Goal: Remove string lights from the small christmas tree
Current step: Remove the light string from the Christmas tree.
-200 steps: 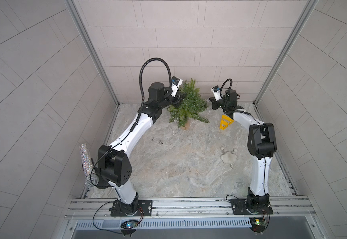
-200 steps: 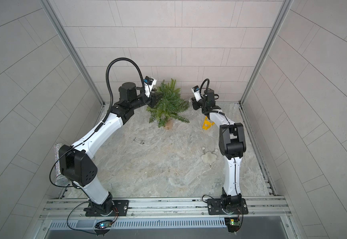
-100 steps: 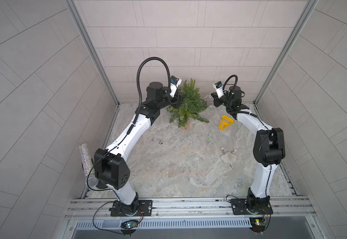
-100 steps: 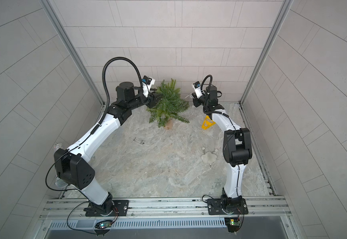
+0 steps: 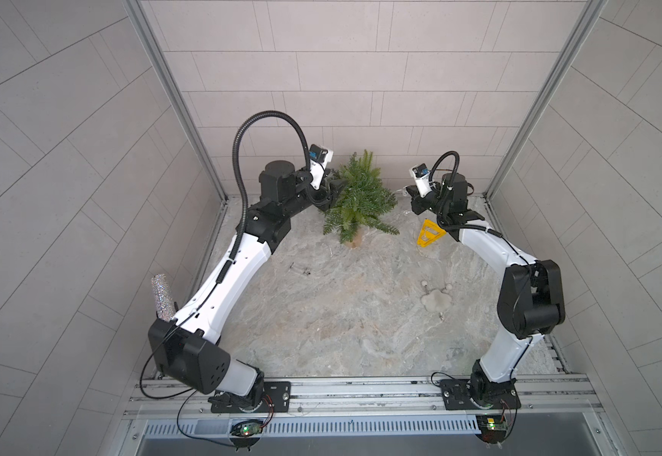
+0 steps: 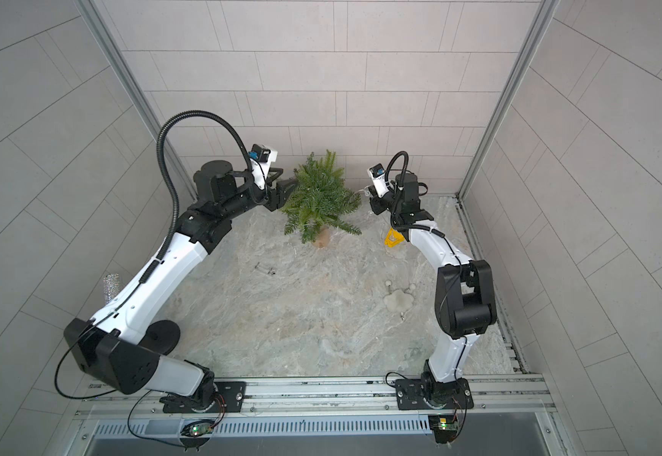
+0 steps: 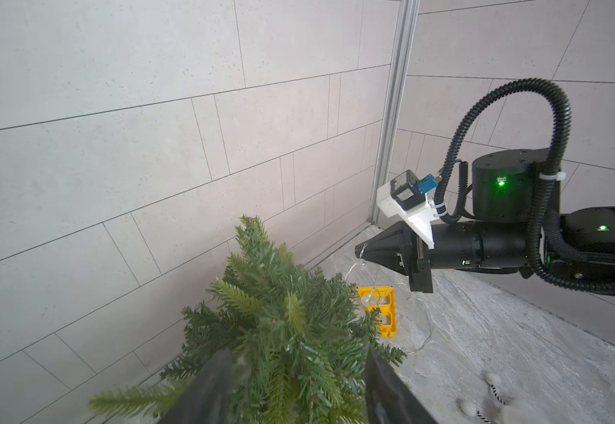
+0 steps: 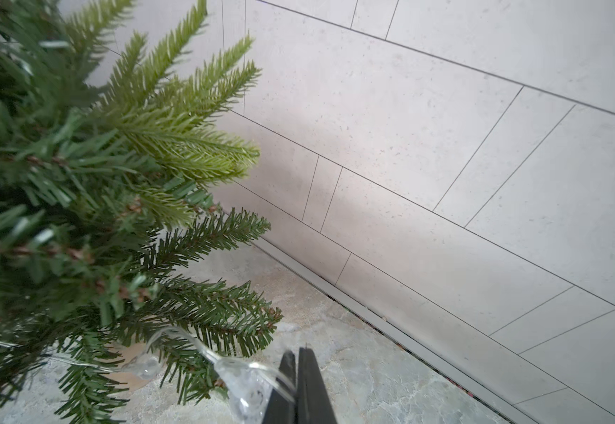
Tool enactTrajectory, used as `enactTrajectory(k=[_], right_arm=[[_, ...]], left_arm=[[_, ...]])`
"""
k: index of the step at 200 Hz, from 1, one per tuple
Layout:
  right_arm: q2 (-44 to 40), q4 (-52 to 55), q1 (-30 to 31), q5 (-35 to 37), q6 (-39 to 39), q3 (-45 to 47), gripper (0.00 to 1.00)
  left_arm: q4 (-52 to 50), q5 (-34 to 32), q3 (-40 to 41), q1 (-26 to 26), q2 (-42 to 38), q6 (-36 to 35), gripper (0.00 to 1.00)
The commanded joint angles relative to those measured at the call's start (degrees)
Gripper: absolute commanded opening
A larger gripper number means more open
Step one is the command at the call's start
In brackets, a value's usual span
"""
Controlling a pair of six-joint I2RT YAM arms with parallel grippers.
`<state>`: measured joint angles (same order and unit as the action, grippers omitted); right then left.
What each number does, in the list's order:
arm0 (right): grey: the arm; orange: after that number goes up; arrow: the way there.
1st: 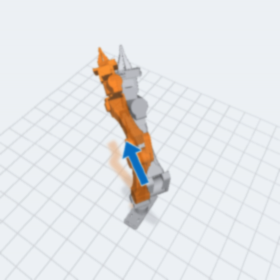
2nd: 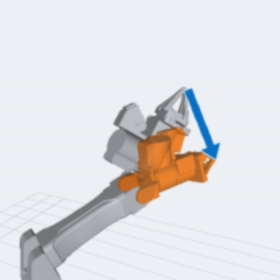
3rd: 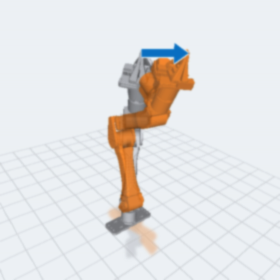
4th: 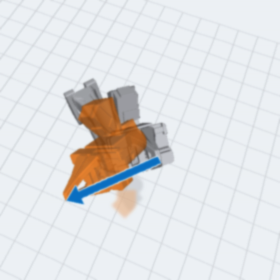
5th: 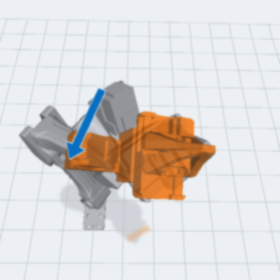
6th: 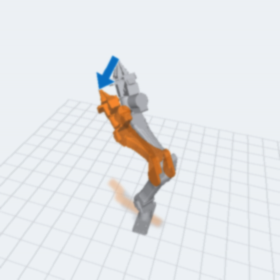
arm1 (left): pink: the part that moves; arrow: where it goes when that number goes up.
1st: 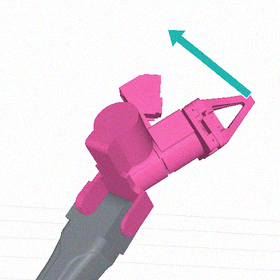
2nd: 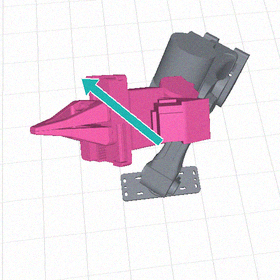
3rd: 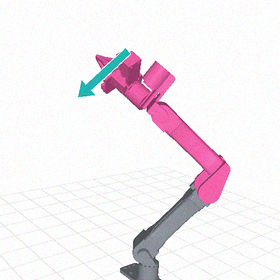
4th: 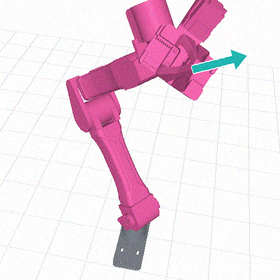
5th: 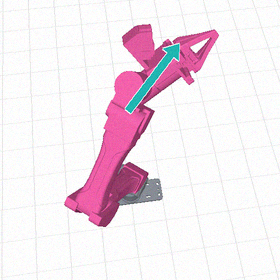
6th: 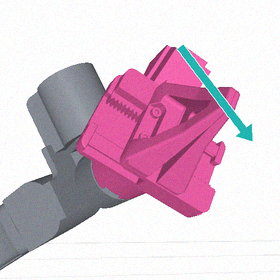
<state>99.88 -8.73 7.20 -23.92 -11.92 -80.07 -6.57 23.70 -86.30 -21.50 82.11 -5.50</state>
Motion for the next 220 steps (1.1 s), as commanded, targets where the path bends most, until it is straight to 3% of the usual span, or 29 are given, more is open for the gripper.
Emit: enactTrajectory(k=[1, 67, 118, 167, 220], right_arm=[[-4.61, -0.3, 0.61, 1.15, -0.93, 2.24, 0.0], [-14.15, 0.45, 2.22, 2.3, -0.3, 11.74, 0.0], [-20.22, 0.39, 5.08, 4.23, 0.42, 18.13, 0.0], [-25.82, 0.61, 6.44, 2.87, 2.28, 20.76, 0.0], [-30.99, 4.43, 8.78, 3.47, 2.65, 21.84, 0.0]], left_arm=[[0.15, -0.36, 4.0, 0.19, -4.22, 1.19, 0.61], [2.88, 2.63, 18.67, 0.14, -14.15, 5.48, 0.61], [8.44, 8.24, 27.88, -0.2, -15.84, 4.33, 0.58], [17.29, 15.02, 31.16, -2.38, -13.12, 3.97, 0.57], [17.87, 17.89, 29.88, -5.35, -11.32, -5.03, 0.57]])
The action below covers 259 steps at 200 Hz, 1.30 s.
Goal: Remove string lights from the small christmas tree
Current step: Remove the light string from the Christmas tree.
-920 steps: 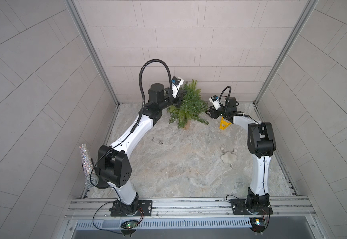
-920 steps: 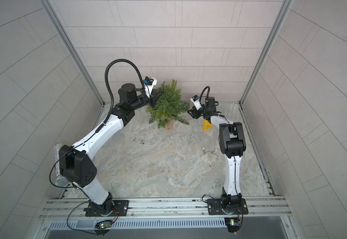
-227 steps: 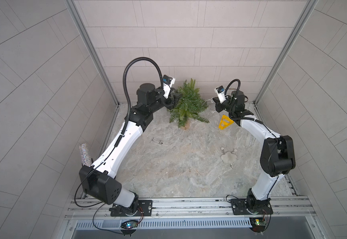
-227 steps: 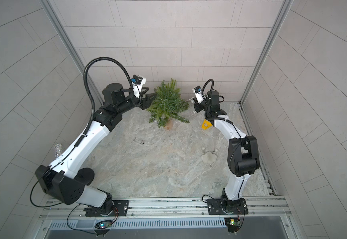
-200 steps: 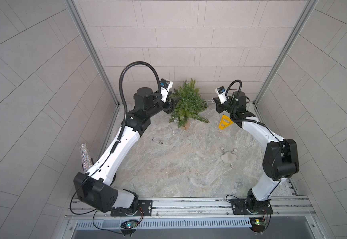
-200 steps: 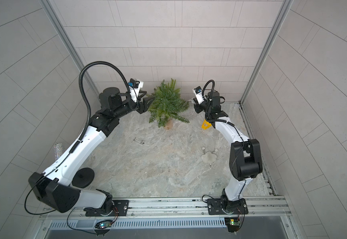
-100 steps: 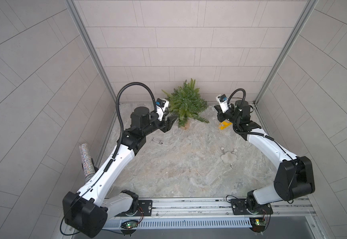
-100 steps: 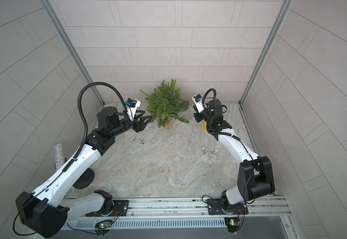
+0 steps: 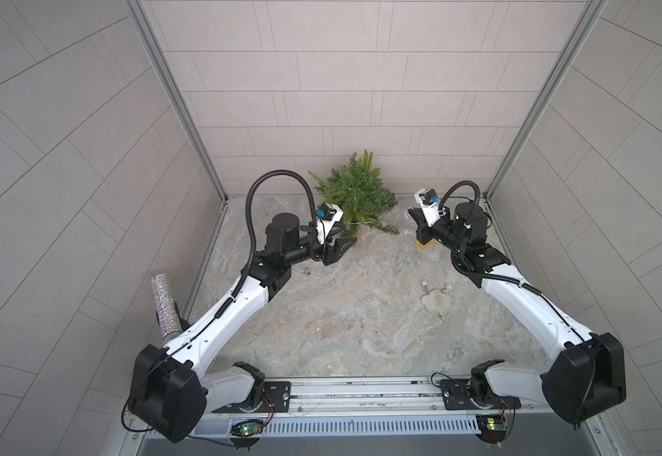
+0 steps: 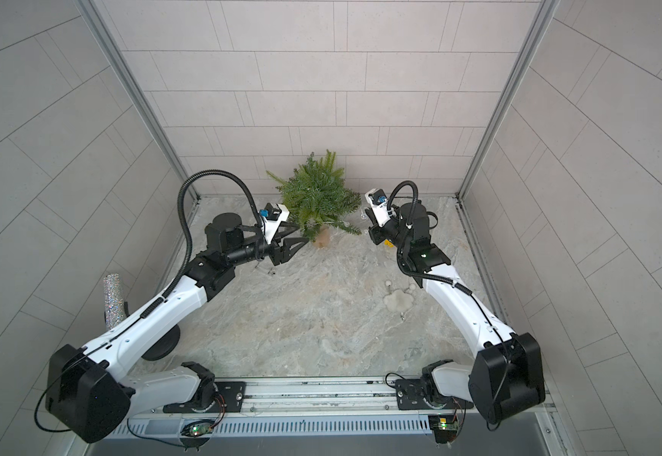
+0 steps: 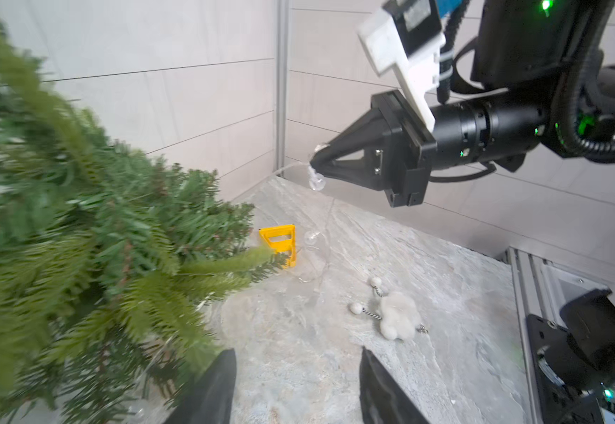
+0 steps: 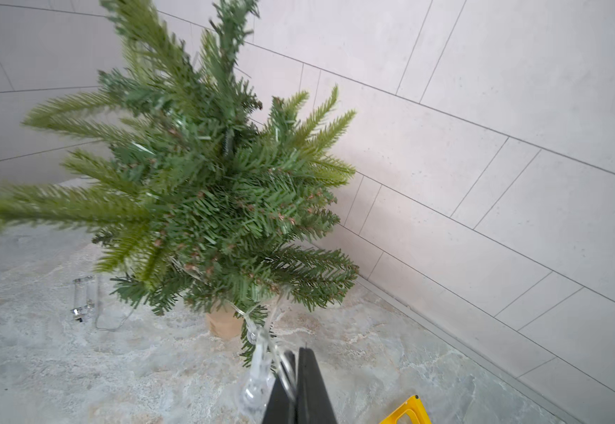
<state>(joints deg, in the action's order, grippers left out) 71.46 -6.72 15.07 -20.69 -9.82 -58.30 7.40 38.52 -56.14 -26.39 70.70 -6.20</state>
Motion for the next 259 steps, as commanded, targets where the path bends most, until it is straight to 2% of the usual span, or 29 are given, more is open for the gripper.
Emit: enactTrajectory(k=[1, 27, 58, 84, 138, 182, 212, 259], right_arm=[[-2.74, 2.52, 0.99, 0.28, 0.65, 0.15, 0.0], [-4.94, 2.17, 1.54, 0.89, 2.23, 2.77, 0.0], [-5.26, 4.94, 1.8, 2.26, 4.69, 3.11, 0.0], [-1.84, 4.8, 1.8, 6.68, 4.71, 2.1, 0.0], [9.11, 7.1, 1.5, 8.81, 3.5, -7.66, 0.0], [8.0, 9.51, 0.15, 12.2, 5.01, -6.57, 0.0], [10.36, 12.46, -2.19, 10.91, 8.59, -9.02, 0.0], [10.68, 15.37, -2.24, 8.7, 5.67, -8.75, 0.0]], left_arm=[[4.01, 3.06, -0.28, -0.43, 0.07, -4.25, 0.57], [5.06, 3.69, -0.68, -1.06, 0.65, -5.01, 0.57], [2.84, 0.3, -1.67, -1.94, 1.37, -8.22, 0.57], [2.85, 0.39, -1.61, -2.13, 1.21, -7.78, 0.56], [1.53, -0.77, -2.39, -2.32, 1.02, -8.21, 0.56], [0.79, -1.05, -2.98, -2.33, 1.37, -8.74, 0.56], [0.74, -1.64, -3.03, -2.29, 1.39, -8.74, 0.56], [-1.65, -3.98, -3.19, -2.31, 0.48, -10.19, 0.56]])
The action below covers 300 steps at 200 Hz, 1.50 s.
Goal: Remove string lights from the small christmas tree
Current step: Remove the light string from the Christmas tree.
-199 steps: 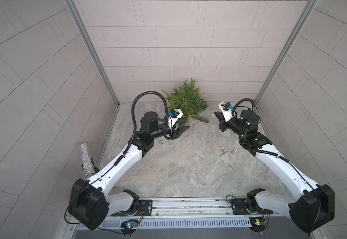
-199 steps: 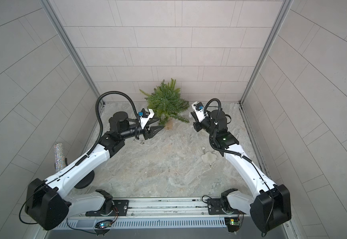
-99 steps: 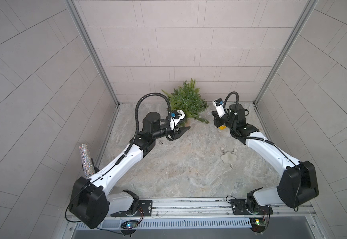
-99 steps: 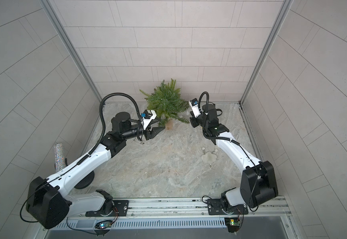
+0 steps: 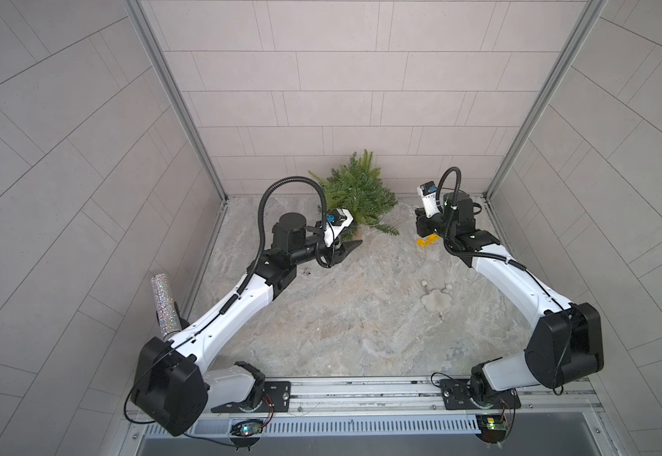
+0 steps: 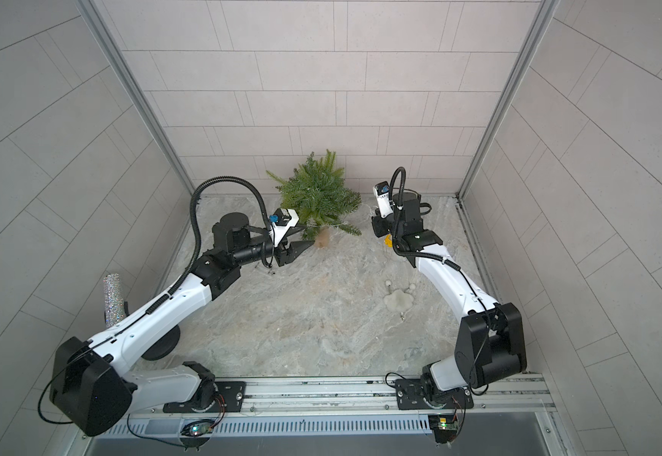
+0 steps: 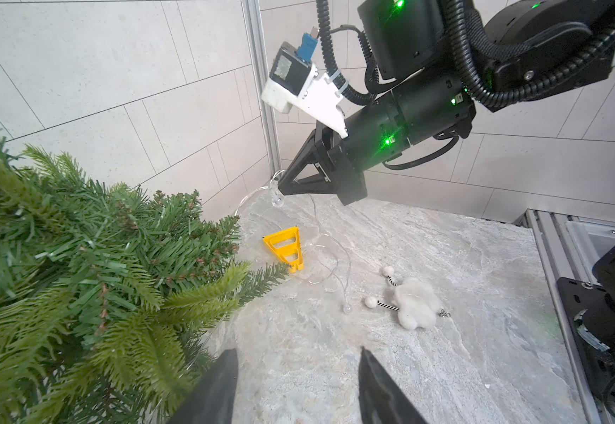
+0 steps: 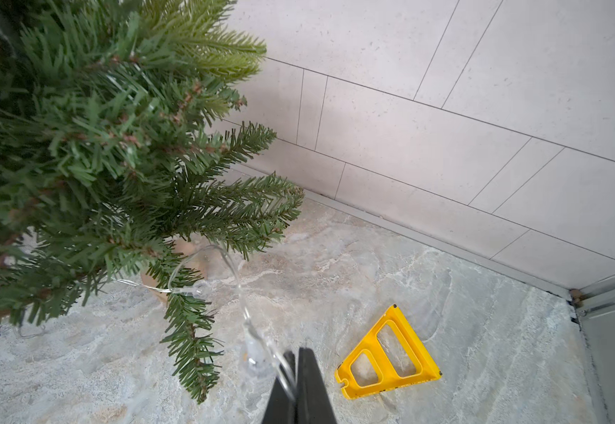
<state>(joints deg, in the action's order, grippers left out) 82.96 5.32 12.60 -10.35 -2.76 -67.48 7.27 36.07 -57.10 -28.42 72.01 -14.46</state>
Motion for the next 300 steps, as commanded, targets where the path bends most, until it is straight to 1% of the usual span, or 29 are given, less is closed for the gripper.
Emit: enactTrajectory(k=[1, 24, 37, 52, 77, 113, 131, 149, 178, 208, 225, 250, 265, 300], right_arm=[[-0.93, 3.4, 0.23, -1.79, -1.56, 0.56, 0.0], [-4.99, 3.73, 0.23, -6.67, -6.31, 4.9, 0.0], [-7.64, 3.27, 0.23, -7.48, -7.11, 7.32, 0.0], [-9.76, 2.48, 0.23, -10.13, -8.38, 9.46, 0.0], [-11.1, 2.83, 0.23, -14.39, -9.9, 10.65, 0.0], [-13.72, 3.25, 0.4, -24.0, -13.5, 12.45, 0.0], [-16.04, 3.46, 0.56, -27.97, -15.66, 13.33, 0.0], [-18.26, 2.59, 0.58, -30.84, -15.95, 13.96, 0.0], [-19.84, 0.33, 0.74, -33.07, -15.26, 14.05, 0.0], [-19.0, 0.14, 1.31, -35.16, -15.03, 13.28, 0.0], [-18.63, 0.29, 1.89, -36.18, -14.85, 13.14, 0.0], [-18.54, 0.28, 2.43, -36.0, -15.02, 12.45, 0.0], [-18.45, 1.16, 2.43, -35.82, -15.57, 11.32, 0.0], [-18.51, 2.36, 2.6, -36.56, -16.17, 10.45, 0.0]], left_arm=[[-1.58, -1.62, -2.23, -0.25, -0.91, -1.95, 0.56], [-2.71, -1.56, -2.92, -0.31, -0.98, -2.15, 0.56], [-3.28, -0.29, -3.44, -0.25, -0.99, -2.19, 0.56], [-3.61, 0.63, -3.54, -0.35, -1.08, -2.42, 0.56], [-4.26, 1.15, -3.63, -0.49, -1.08, -2.67, 0.56], [-4.93, 3.54, -3.78, -1.32, -0.39, -3.59, 0.56], [-5.97, 4.99, -4.49, -1.93, 0.78, -4.72, 0.56], [-6.3, 5.75, -5.22, -2.54, 2.48, -5.86, 0.57], [-6.3, 5.79, -7.1, -3.74, 5.38, -7.76, 0.58], [-6.25, 5.01, -9.51, -5.44, 8.89, -10.5, 0.59], [-5.59, 5.91, -10.53, -5.96, 10.44, -11.35, 0.6], [-5.25, 10.68, -11.51, -6.11, 12.01, -10.97, 0.61], [-3.9, 12.35, -10.83, -6.11, 12.32, -10.05, 0.62], [-1.82, 10.61, -10.88, -6.34, 14.85, -10.04, 0.62]])
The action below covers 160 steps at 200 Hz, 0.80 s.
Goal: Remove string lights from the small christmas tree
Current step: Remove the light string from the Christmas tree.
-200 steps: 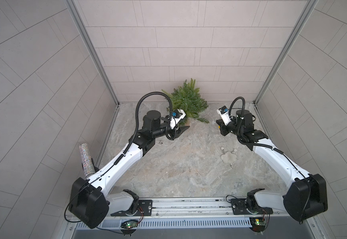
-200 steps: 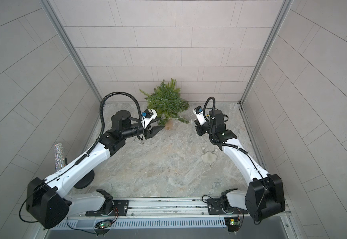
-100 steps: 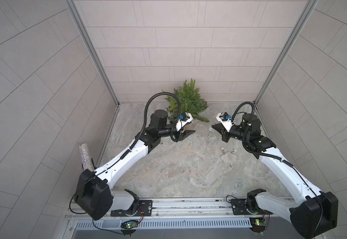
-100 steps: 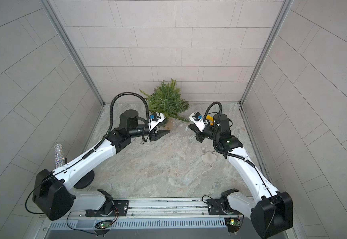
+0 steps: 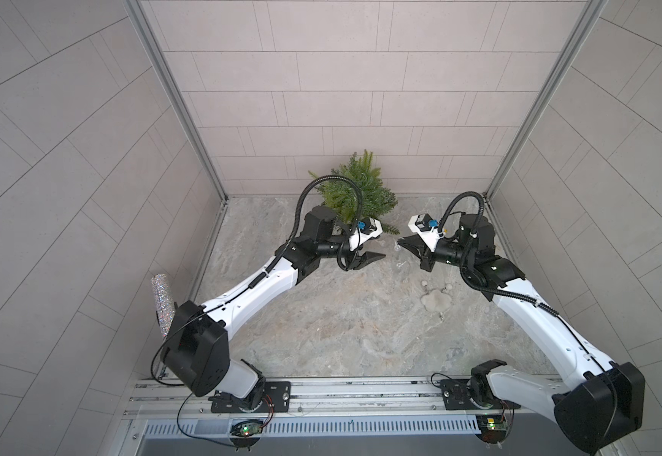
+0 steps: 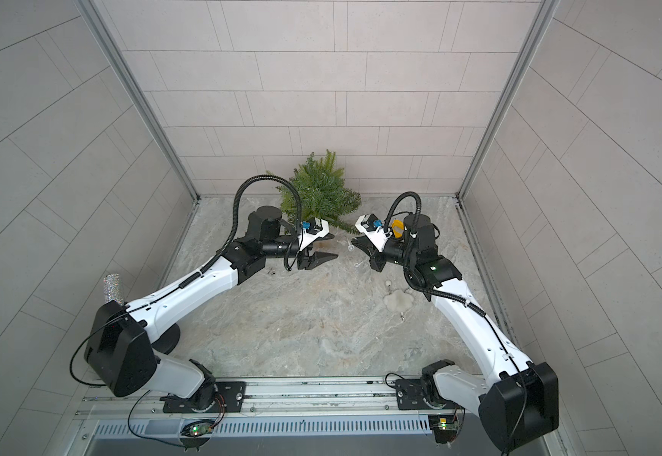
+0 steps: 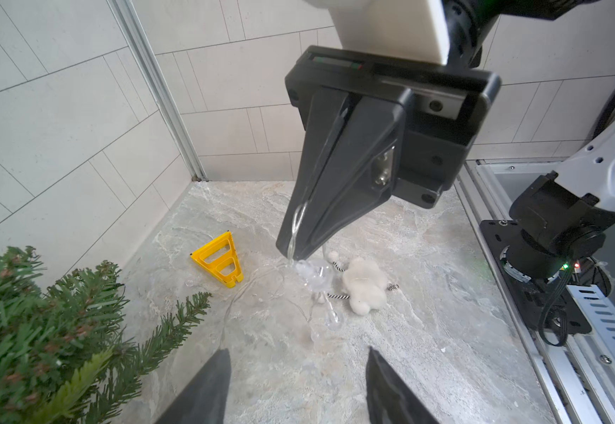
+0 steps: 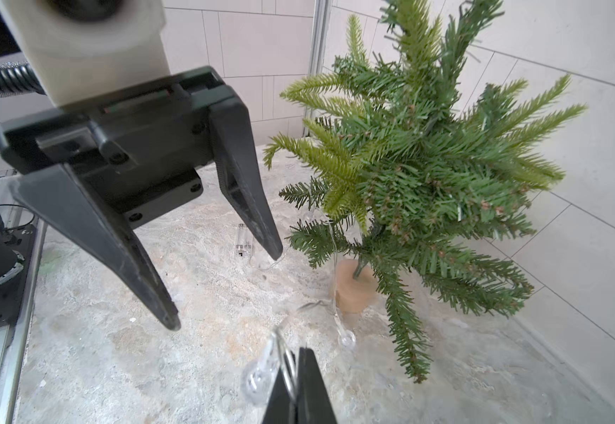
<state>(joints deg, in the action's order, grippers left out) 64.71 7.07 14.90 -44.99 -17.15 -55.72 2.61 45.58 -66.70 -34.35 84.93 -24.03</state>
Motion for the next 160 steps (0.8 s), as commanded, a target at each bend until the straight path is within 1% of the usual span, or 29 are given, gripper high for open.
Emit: enactTrajectory(k=[1, 51, 79, 115, 140, 147, 160], right_arm=[[-0.27, 0.64, 0.35, -1.93, -1.81, -1.31, 0.0], [-1.63, 0.31, 0.84, -2.87, -1.63, -0.48, 0.0], [-1.69, -0.96, 1.14, -4.02, -0.74, -0.22, 0.0], [-1.68, -0.57, 1.58, -3.79, -0.73, 0.24, 0.0], [-2.1, -0.54, 1.8, -3.71, -0.53, 0.57, 0.0], [-2.21, -0.48, 1.88, -3.53, -0.59, 0.68, 0.0], [-2.39, -0.19, 1.89, -3.19, -0.72, 0.62, 0.0]], left_arm=[[2.92, 1.05, -1.31, -0.39, 2.01, -0.52, 0.62], [4.04, 1.43, -3.24, -0.45, 5.35, -0.92, 0.61], [4.2, 1.1, -3.98, -0.55, 6.54, -1.34, 0.59], [7.44, -0.41, -3.64, -0.59, 7.39, -0.34, 0.52], [8.36, 0.12, -4.27, -0.59, 8.29, 0.39, 0.51], [8.35, 0.09, -4.36, -0.58, 8.47, 0.39, 0.49], [8.42, -0.21, -4.35, -0.55, 8.59, 0.39, 0.39]])
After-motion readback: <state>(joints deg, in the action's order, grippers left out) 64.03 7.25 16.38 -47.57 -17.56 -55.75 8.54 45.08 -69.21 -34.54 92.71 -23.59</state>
